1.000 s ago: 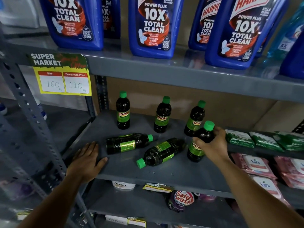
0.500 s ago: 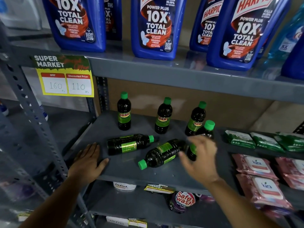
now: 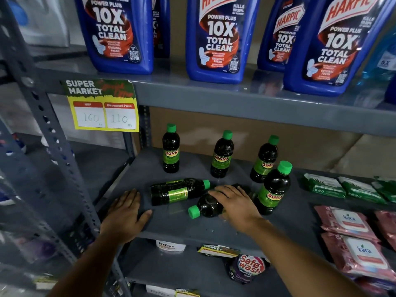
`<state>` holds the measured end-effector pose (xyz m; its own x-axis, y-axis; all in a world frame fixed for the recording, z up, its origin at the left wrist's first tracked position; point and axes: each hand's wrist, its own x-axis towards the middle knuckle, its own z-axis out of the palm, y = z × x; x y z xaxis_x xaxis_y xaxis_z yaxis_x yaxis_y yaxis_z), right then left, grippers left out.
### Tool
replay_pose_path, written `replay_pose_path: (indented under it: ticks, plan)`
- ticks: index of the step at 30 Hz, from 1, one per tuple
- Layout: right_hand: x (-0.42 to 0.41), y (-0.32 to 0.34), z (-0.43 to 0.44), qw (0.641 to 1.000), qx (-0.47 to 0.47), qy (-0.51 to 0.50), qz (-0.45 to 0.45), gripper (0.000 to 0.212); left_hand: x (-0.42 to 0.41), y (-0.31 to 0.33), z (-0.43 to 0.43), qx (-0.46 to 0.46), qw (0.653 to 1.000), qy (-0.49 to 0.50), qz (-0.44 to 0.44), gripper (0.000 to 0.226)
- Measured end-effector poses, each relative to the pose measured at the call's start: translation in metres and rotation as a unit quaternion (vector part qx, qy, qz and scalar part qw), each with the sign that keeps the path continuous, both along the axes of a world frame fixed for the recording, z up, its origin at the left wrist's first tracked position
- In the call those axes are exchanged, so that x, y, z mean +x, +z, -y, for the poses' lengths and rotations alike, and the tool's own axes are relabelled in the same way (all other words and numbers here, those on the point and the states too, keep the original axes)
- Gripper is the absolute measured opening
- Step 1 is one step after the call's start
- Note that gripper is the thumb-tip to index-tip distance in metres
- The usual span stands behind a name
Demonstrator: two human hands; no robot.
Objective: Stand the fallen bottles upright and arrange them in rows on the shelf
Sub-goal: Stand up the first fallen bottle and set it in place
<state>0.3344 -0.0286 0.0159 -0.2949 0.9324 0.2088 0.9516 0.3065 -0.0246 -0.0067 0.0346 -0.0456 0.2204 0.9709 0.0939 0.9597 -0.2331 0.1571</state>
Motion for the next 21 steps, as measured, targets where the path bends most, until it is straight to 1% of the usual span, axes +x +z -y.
replay_pose_path:
  ticks: [2, 3, 5, 7, 9, 11, 12, 14, 15, 16, 17, 18, 19, 21]
  plan:
    - [0.000, 0.002, 0.001, 0.995, 0.007, -0.017, -0.097, 0.074, 0.000, -0.001, -0.001, -0.003, 1.000, -0.001, -0.006, 0.098]
    - [0.000, 0.003, 0.001, 0.986, 0.007, -0.033, -0.165, 0.075, 0.000, -0.001, -0.002, -0.007, 1.000, -0.002, -0.009, 0.097]
    - [-0.004, 0.010, 0.001, 0.947, -0.006, -0.078, -0.310, 0.079, -0.001, -0.001, -0.003, -0.014, 1.000, -0.003, -0.012, 0.098]
    - [-0.004, 0.011, -0.002, 0.894, -0.025, -0.114, -0.432, 0.079, -0.001, -0.002, -0.003, -0.014, 1.000, -0.004, -0.012, 0.098]
    - [-0.004, 0.008, -0.001, 0.853, -0.041, -0.146, -0.499, 0.082, -0.001, -0.001, -0.003, -0.016, 1.000, -0.004, -0.011, 0.099]
    - [0.000, 0.001, -0.003, 0.830, -0.043, -0.166, -0.531, 0.097, -0.001, -0.002, -0.003, -0.019, 1.000, -0.003, -0.012, 0.098]
    - [0.002, -0.002, -0.005, 0.826, -0.046, -0.170, -0.535, 0.099, -0.001, -0.002, -0.003, -0.020, 1.000, -0.002, -0.011, 0.098]
    - [-0.005, 0.003, -0.006, 0.842, -0.037, -0.181, -0.508, 0.093, -0.001, -0.002, -0.002, -0.026, 1.000, -0.004, -0.011, 0.097]
    - [-0.010, 0.006, -0.007, 0.851, -0.014, -0.195, -0.488, 0.096, -0.001, -0.002, -0.002, -0.025, 1.000, -0.004, -0.012, 0.097]
    - [-0.014, 0.009, -0.008, 0.856, 0.012, -0.212, -0.472, 0.104, -0.001, -0.001, -0.002, -0.021, 1.000, -0.005, -0.011, 0.097]
    - [-0.019, 0.010, -0.009, 0.855, 0.033, -0.237, -0.460, 0.110, -0.001, -0.001, -0.002, -0.017, 1.000, -0.005, -0.008, 0.097]
    - [-0.023, 0.012, -0.010, 0.851, 0.051, -0.263, -0.451, 0.111, -0.001, -0.001, -0.002, -0.016, 1.000, -0.006, -0.005, 0.096]
    - [-0.024, 0.011, -0.012, 0.846, 0.062, -0.281, -0.448, 0.107, -0.001, -0.001, -0.002, -0.016, 1.000, -0.007, -0.004, 0.095]
    - [-0.023, 0.009, -0.015, 0.832, 0.049, -0.276, -0.478, 0.093, -0.002, -0.002, -0.002, -0.021, 1.000, -0.009, -0.007, 0.094]
